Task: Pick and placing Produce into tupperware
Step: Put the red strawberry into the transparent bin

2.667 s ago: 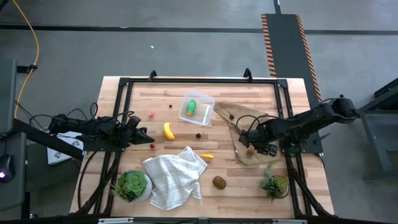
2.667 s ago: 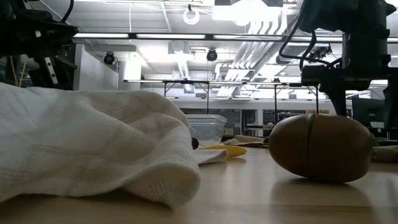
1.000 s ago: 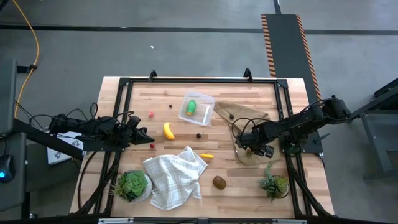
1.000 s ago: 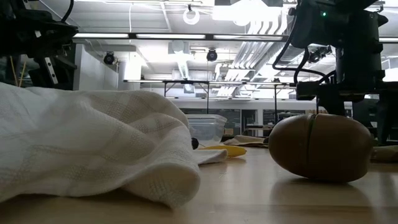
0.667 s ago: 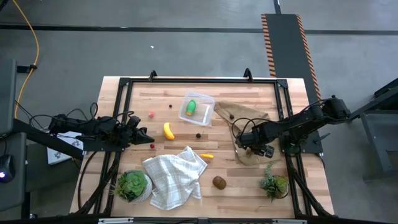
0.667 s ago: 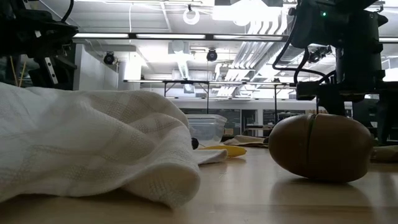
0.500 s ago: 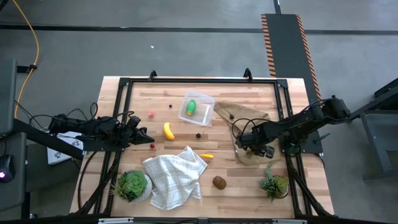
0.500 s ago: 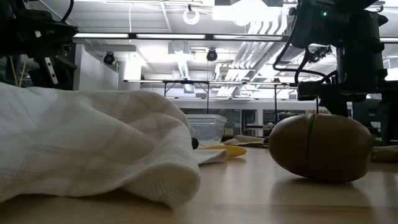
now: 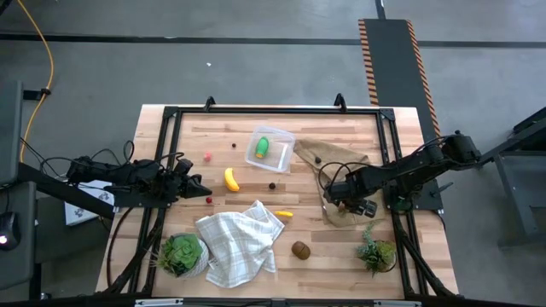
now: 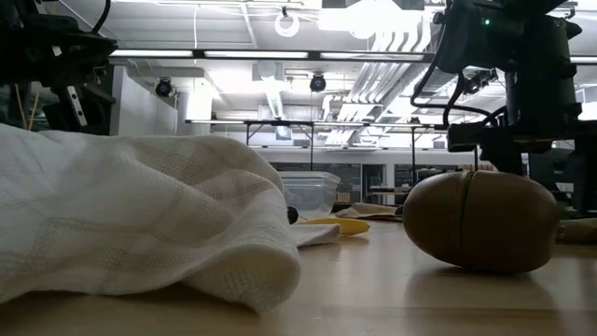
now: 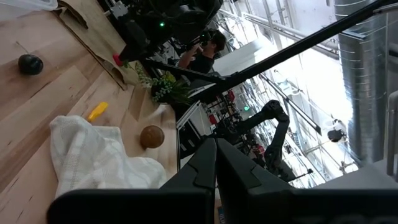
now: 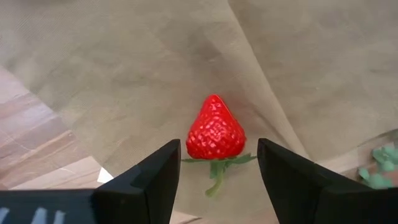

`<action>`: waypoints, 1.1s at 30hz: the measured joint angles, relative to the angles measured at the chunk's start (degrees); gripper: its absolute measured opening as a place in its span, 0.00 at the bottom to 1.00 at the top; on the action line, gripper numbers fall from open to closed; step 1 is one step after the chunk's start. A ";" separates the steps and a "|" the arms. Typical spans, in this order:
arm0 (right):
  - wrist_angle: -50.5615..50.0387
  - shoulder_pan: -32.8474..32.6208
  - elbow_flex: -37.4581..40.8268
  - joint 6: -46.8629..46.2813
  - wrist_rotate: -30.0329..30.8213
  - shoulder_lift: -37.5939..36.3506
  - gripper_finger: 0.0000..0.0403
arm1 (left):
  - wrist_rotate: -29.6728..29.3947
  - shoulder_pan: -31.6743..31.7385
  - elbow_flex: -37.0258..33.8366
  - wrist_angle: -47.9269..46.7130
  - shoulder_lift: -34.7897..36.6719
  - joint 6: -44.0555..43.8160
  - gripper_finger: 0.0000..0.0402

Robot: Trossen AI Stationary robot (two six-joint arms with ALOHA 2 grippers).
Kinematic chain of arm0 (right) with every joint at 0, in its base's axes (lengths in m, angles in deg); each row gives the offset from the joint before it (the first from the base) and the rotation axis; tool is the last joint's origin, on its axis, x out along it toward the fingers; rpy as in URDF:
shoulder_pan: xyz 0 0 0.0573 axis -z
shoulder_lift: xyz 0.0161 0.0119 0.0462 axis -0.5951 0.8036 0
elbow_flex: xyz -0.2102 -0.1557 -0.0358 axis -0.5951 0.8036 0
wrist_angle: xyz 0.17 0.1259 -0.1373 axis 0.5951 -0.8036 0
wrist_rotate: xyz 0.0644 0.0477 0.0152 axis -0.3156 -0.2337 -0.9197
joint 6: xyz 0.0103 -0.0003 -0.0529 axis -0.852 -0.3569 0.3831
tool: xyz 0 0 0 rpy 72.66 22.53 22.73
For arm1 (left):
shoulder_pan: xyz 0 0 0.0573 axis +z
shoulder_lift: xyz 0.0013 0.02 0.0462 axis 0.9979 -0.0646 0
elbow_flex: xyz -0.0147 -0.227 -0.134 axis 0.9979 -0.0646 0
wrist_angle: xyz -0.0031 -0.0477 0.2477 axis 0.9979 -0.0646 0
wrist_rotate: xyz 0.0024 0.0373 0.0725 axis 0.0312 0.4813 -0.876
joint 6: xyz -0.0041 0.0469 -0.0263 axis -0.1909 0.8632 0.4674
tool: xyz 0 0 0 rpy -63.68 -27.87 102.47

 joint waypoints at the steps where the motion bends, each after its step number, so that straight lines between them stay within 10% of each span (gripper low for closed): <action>1: -0.16 0.00 0.00 -0.15 -0.17 -0.01 0.51 | 0.00 0.00 0.02 -0.01 -0.01 0.00 0.00; 33: -0.69 0.00 0.00 0.08 -1.38 -0.01 0.35 | 0.00 0.00 0.01 -0.01 -0.01 -0.01 0.00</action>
